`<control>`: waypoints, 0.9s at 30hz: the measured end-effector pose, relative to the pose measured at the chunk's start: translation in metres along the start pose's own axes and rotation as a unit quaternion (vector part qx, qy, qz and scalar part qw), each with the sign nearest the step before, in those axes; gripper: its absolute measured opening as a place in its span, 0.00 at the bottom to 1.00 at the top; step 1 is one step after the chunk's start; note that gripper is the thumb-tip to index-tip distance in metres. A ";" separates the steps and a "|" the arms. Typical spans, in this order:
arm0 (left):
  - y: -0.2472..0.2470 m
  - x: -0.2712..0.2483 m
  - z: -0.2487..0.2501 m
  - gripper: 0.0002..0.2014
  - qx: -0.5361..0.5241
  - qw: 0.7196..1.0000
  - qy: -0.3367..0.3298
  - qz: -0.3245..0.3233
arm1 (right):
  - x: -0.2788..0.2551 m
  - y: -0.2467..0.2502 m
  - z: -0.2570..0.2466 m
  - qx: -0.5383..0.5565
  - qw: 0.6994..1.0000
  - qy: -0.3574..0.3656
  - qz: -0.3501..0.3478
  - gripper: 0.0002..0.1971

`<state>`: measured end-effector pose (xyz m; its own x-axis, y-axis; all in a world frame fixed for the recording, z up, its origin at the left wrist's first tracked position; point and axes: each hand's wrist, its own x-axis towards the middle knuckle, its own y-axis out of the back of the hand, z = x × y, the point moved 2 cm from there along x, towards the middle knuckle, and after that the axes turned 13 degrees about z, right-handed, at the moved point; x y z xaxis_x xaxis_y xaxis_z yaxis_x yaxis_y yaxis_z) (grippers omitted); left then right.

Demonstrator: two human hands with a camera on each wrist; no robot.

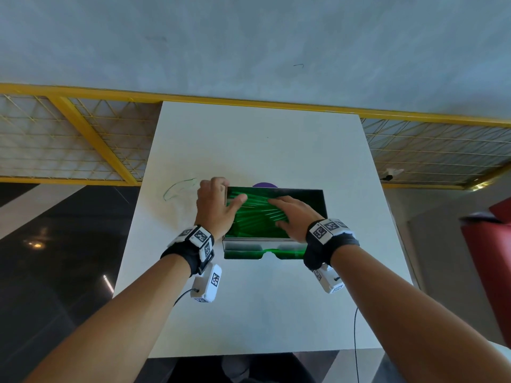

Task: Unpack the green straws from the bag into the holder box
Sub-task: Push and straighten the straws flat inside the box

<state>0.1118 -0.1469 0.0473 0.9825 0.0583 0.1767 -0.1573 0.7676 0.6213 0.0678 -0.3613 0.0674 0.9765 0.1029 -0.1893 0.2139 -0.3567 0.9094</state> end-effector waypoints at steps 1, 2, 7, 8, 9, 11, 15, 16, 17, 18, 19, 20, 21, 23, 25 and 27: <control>-0.001 0.000 -0.001 0.22 -0.008 1.000 0.014 0.002 | 0.001 0.000 0.001 -0.008 1.000 -0.003 -0.012 0.35; -0.001 0.000 -0.002 0.24 -0.012 1.000 0.026 -0.008 | 0.002 0.000 0.001 -0.023 0.999 -0.007 -0.029 0.37; -0.008 -0.009 -0.006 0.26 -0.034 0.995 0.045 -0.088 | 0.011 0.003 -0.008 -0.088 0.996 0.020 -0.021 0.35; -0.009 -0.010 -0.006 0.26 -0.038 0.994 0.048 -0.086 | 0.013 0.006 -0.011 -0.067 0.997 0.024 -0.003 0.28; -0.008 -0.011 -0.007 0.25 -0.040 0.995 0.050 -0.082 | 0.014 0.010 -0.013 -0.039 0.999 0.022 0.000 0.21; -0.009 -0.012 -0.008 0.25 -0.045 0.995 0.056 -0.074 | 0.014 0.015 -0.016 0.023 0.999 0.008 -0.048 0.10; -0.010 -0.013 -0.009 0.26 -0.057 0.995 0.055 -0.067 | 0.010 0.012 -0.028 0.081 0.976 -0.006 -0.201 0.17; -0.010 -0.013 -0.009 0.26 -0.059 0.994 0.056 -0.067 | 0.010 0.009 -0.032 0.071 0.972 -0.004 -0.224 0.21; -0.009 -0.013 -0.009 0.26 -0.060 0.994 0.057 -0.068 | 0.010 0.005 -0.035 0.061 0.970 0.001 -0.237 0.23; -0.009 -0.013 -0.009 0.25 -0.061 0.994 0.057 -0.068 | 0.010 0.003 -0.037 0.053 0.968 0.003 -0.243 0.24; -0.009 -0.013 -0.009 0.25 -0.062 0.994 0.056 -0.069 | 0.011 0.002 -0.038 0.051 0.968 0.001 -0.247 0.24; -0.008 -0.013 -0.009 0.25 -0.062 0.994 0.055 -0.070 | 0.011 0.002 -0.038 0.051 0.967 -0.005 -0.251 0.22; -0.008 -0.013 -0.009 0.25 -0.062 0.994 0.055 -0.070 | 0.011 0.002 -0.037 0.051 0.966 -0.009 -0.255 0.21; -0.008 -0.013 -0.009 0.25 -0.065 0.994 0.057 -0.069 | 0.012 0.002 -0.035 0.050 0.964 -0.013 -0.261 0.19; -0.008 -0.013 -0.009 0.25 -0.066 0.994 0.057 -0.070 | 0.014 0.000 -0.032 0.050 0.963 -0.017 -0.265 0.19; -0.008 -0.013 -0.009 0.25 -0.068 0.993 0.058 -0.071 | 0.015 -0.003 -0.030 0.050 0.963 -0.025 -0.262 0.20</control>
<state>0.1010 -0.1475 0.0330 0.9999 0.0102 0.0005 -0.0089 0.8524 0.5228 0.0810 -0.3310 0.0728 0.7331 0.2489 -0.6330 0.6770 -0.3561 0.6441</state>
